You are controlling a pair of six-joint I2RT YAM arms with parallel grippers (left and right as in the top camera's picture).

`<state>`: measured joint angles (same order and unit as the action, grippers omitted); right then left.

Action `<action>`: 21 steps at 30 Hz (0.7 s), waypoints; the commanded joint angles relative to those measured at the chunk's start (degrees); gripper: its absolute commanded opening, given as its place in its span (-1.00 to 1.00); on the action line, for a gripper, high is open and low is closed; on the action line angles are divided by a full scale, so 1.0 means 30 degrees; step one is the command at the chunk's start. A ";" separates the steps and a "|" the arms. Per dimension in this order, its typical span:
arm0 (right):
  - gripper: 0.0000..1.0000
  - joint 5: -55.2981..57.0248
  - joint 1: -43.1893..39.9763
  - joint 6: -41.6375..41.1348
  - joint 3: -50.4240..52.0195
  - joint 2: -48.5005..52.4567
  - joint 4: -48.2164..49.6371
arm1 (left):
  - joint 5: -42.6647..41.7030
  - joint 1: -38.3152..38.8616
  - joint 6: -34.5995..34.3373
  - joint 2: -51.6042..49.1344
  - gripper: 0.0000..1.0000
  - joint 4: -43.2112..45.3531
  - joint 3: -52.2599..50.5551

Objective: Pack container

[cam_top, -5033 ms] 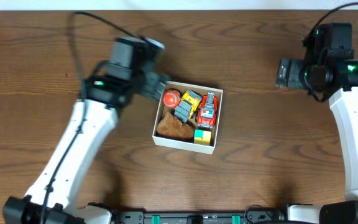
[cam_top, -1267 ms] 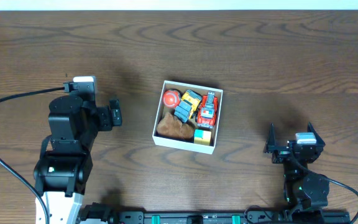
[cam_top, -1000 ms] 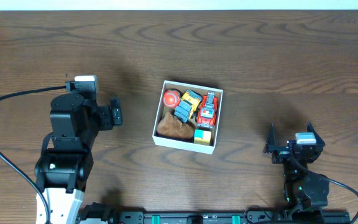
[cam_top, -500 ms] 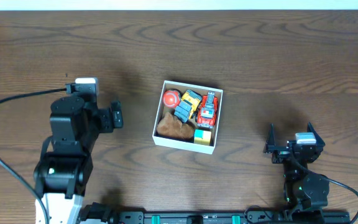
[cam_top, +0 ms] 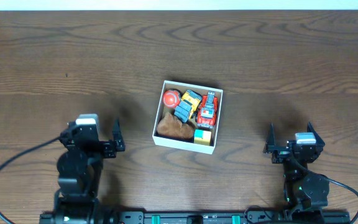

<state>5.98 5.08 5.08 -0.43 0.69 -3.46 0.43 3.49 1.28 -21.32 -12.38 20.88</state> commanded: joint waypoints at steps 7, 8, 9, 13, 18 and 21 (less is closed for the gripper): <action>0.98 -0.0124 -0.0066 0.0255 0.0036 -0.0131 -0.0087 | 0.0102 0.0022 0.0124 0.2484 0.96 0.7774 -0.5632; 0.99 -0.0124 -0.0066 0.0255 0.0036 -0.0138 -0.0087 | 0.0102 0.0022 0.0270 0.2623 0.96 0.8320 -0.5931; 0.98 -0.0124 -0.0066 0.0255 0.0036 -0.0131 -0.0087 | 0.0102 0.0022 0.0474 0.2841 0.96 0.9020 -0.6295; 0.98 -0.0131 -0.0066 0.0255 0.0036 -0.0138 -0.0087 | 0.0102 0.0022 0.1668 0.3803 0.96 1.0025 -0.6885; 0.98 -0.0124 -0.0066 0.0255 0.0036 -0.0131 -0.0087 | 0.0095 0.0022 0.3388 0.4845 0.96 1.0003 -0.6885; 0.98 -0.0124 -0.0066 0.0255 0.0036 -0.0138 -0.0087 | 0.0000 0.0022 0.3497 0.5515 0.96 0.9260 -0.6885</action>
<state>5.98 5.08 5.08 -0.43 0.69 -3.44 0.43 3.49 8.93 -6.76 16.53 0.36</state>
